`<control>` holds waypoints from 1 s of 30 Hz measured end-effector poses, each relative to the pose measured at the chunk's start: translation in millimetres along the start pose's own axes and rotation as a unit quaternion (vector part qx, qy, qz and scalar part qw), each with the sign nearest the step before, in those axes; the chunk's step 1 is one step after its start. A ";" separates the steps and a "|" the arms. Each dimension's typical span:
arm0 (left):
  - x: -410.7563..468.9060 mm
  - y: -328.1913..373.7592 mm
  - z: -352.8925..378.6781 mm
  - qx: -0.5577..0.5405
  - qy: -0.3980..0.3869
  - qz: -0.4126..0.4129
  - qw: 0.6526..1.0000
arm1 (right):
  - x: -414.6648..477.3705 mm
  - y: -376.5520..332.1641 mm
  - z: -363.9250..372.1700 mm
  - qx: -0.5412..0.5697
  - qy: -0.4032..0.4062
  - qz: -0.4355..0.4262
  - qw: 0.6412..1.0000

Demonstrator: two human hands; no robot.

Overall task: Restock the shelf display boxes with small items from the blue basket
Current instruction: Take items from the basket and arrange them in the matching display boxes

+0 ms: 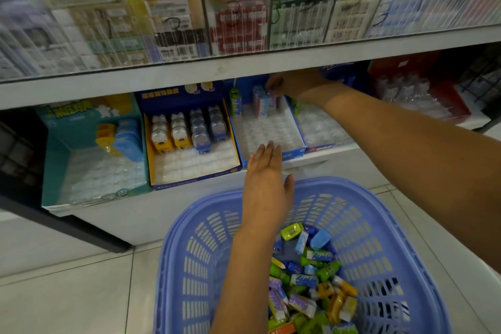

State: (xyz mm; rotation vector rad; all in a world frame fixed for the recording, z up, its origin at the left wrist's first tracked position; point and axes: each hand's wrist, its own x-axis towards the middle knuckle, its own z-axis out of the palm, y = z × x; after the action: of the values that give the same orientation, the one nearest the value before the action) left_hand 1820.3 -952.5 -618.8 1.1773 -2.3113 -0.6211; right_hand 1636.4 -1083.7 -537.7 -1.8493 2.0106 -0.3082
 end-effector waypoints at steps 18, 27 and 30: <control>-26.0 -2.8 4.8 -0.113 0.067 0.020 0.991 | -86.5 -25.4 15.1 -0.086 0.106 0.021 0.990; -92.5 -70.9 99.4 0.006 -0.416 -0.165 0.894 | -203.7 46.2 187.4 -0.116 -0.277 0.121 0.946; -115.3 -92.6 119.7 -0.034 -0.439 -0.206 0.874 | -218.5 73.5 234.9 -0.108 -0.338 0.155 0.922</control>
State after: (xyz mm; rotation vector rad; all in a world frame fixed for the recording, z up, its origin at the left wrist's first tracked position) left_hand 1866.9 -884.4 -790.3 1.5919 -2.6801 -1.6718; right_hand 1681.4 -836.4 -750.2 -1.4270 1.8224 0.5895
